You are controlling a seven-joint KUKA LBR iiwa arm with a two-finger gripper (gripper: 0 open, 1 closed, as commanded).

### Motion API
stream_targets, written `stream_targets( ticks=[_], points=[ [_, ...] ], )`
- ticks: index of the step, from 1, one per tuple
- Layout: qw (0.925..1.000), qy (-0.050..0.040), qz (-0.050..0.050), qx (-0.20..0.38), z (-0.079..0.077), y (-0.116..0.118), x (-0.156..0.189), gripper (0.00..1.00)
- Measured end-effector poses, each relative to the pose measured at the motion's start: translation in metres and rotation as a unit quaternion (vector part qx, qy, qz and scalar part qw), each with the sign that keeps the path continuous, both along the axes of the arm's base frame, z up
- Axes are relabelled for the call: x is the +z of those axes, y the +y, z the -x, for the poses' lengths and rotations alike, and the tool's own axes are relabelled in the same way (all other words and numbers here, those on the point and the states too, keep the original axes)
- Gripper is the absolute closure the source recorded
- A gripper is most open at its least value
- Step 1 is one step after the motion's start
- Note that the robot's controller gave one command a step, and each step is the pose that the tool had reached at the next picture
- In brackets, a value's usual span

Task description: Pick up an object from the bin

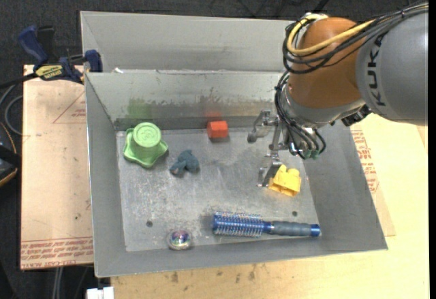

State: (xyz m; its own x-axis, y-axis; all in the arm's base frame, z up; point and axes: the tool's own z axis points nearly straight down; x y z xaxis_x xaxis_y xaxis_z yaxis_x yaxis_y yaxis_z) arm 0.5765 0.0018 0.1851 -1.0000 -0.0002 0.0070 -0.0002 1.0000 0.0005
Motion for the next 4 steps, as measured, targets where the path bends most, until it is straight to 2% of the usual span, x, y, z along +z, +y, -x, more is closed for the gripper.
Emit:
stream_targets(
  ticks=[1, 2, 3, 4],
  points=[
    [0.999, -0.0077, 0.0, 0.045, 0.043, -0.04, -0.103, 0.0],
    [0.9962, -0.0057, -0.001, 0.087, 0.084, -0.018, -0.035, 0.0],
    [0.9805, -0.0173, 0.001, 0.196, 0.089, 0.012, -0.105, 0.0],
    [0.9805, -0.0124, 0.0, 0.196, 0.092, 0.013, -0.106, 1.0]
  ],
)
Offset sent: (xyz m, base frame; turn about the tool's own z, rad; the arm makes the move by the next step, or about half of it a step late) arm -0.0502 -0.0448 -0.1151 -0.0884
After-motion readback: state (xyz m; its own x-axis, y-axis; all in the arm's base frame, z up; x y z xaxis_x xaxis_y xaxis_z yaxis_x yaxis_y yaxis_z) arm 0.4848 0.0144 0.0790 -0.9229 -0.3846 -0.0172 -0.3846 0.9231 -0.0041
